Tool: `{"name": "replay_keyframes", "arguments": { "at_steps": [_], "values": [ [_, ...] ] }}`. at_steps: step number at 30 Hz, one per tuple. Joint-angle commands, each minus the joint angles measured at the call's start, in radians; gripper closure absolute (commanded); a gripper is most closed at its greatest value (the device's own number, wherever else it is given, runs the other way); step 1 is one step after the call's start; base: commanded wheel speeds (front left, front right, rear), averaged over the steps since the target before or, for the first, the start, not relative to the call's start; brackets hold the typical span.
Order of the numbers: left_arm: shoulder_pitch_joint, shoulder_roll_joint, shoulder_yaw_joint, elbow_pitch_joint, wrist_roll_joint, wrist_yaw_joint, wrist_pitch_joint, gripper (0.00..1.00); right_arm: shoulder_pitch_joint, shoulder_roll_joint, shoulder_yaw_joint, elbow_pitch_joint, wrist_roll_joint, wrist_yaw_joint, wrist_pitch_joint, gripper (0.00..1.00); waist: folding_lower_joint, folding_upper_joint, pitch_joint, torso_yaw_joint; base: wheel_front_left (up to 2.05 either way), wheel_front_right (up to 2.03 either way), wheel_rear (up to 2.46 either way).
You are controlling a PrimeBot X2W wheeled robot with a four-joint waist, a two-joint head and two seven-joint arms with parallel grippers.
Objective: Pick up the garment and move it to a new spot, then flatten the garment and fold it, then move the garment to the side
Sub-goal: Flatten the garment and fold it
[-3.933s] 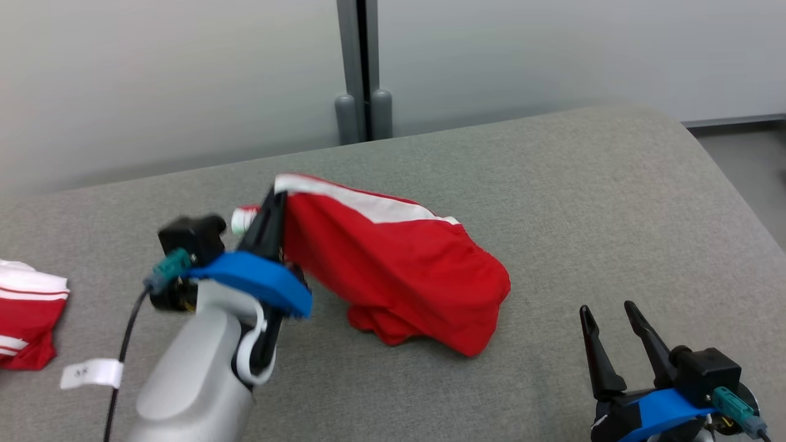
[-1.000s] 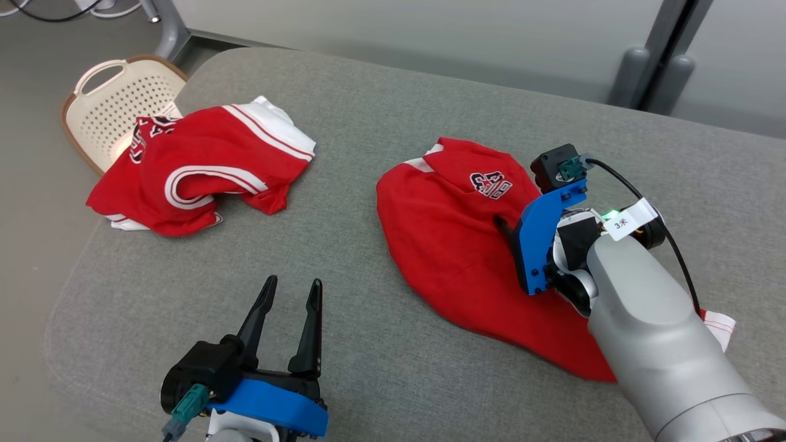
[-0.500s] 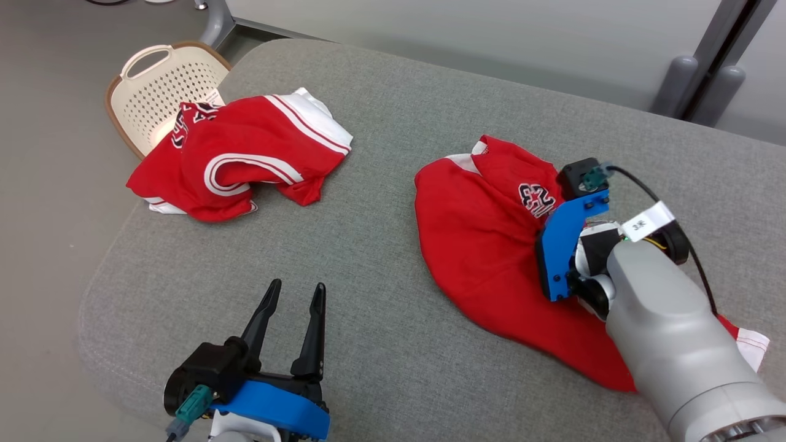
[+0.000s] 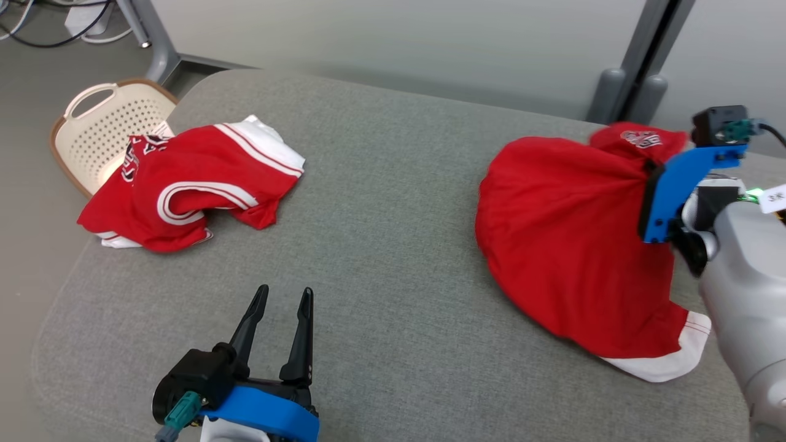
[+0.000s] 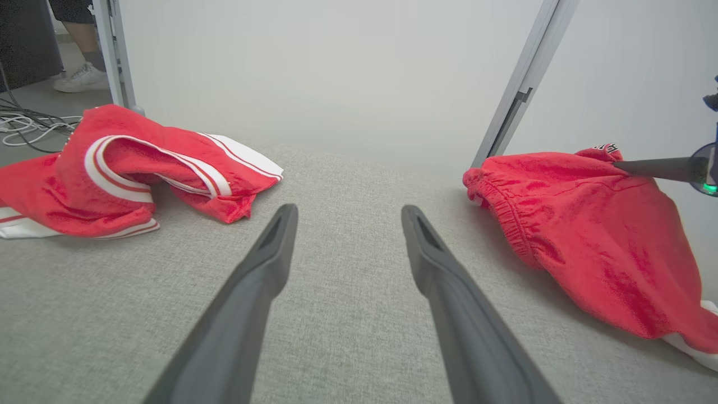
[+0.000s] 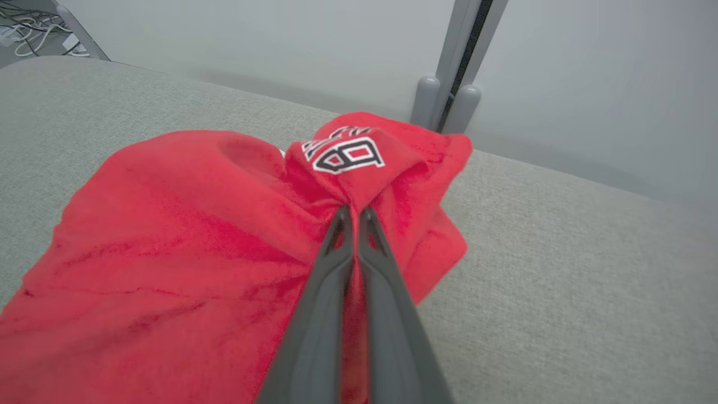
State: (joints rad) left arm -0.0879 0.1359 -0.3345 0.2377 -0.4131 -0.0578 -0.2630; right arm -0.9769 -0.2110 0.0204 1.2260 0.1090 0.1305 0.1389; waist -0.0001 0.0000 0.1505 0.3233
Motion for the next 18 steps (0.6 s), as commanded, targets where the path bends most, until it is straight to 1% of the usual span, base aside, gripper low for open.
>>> {"name": "replay_keyframes", "arguments": {
  "at_steps": [1, 5, 6, 7, 10, 13, 16, 18],
  "values": [
    [0.004, 0.006, 0.0, -0.001, 0.004, 0.002, -0.002, 0.0, -0.001, -0.01, -0.015, 0.008, -0.012, 0.0, -0.011, 1.0, 0.0001, 0.0, -0.018, -0.02, 0.0, 0.0, 0.0],
    [0.015, 0.011, -0.008, -0.001, 0.005, 0.004, 0.004, 0.0, 0.028, -0.047, -0.075, 0.016, -0.056, 0.0, -0.054, 1.0, 0.0001, 0.0, -0.03, -0.044, 0.0, 0.0, 0.0],
    [0.017, 0.013, -0.007, -0.001, 0.004, 0.004, 0.005, 0.0, 0.031, -0.043, -0.086, 0.012, -0.065, 0.0, -0.076, 0.23, 0.0001, 0.0, -0.033, -0.051, 0.0, 0.0, 0.0],
    [0.019, 0.016, -0.008, -0.003, 0.004, 0.005, 0.007, 0.0, 0.038, -0.038, -0.097, 0.012, -0.073, 0.0, -0.092, 0.0, 0.0001, 0.0, -0.035, -0.057, 0.0, 0.0, 0.0],
    [0.025, 0.021, -0.009, -0.006, 0.001, 0.009, 0.011, 0.0, 0.052, -0.02, -0.119, 0.01, -0.094, 0.0, -0.132, 0.0, 0.0001, 0.0, -0.044, -0.078, 0.0, 0.0, 0.0],
    [0.031, 0.026, -0.009, -0.007, -0.002, 0.011, 0.013, 0.0, 0.073, 0.014, -0.123, 0.007, -0.097, 0.0, -0.167, 0.0, 0.0001, 0.0, -0.059, -0.094, 0.0, 0.0, 0.0],
    [0.037, 0.029, -0.009, -0.01, -0.006, 0.014, 0.017, 0.0, 0.104, 0.044, -0.108, 0.012, -0.077, 0.0, -0.173, 0.0, 0.0001, 0.0, -0.078, -0.106, 0.0, 0.0, 0.0],
    [0.042, 0.033, -0.008, -0.014, -0.007, 0.019, 0.02, 0.0, 0.128, 0.052, -0.09, 0.014, -0.065, 0.0, -0.162, 0.0, 0.0001, 0.0, -0.09, -0.114, 0.0, 0.0, 0.0]
  ]
}}
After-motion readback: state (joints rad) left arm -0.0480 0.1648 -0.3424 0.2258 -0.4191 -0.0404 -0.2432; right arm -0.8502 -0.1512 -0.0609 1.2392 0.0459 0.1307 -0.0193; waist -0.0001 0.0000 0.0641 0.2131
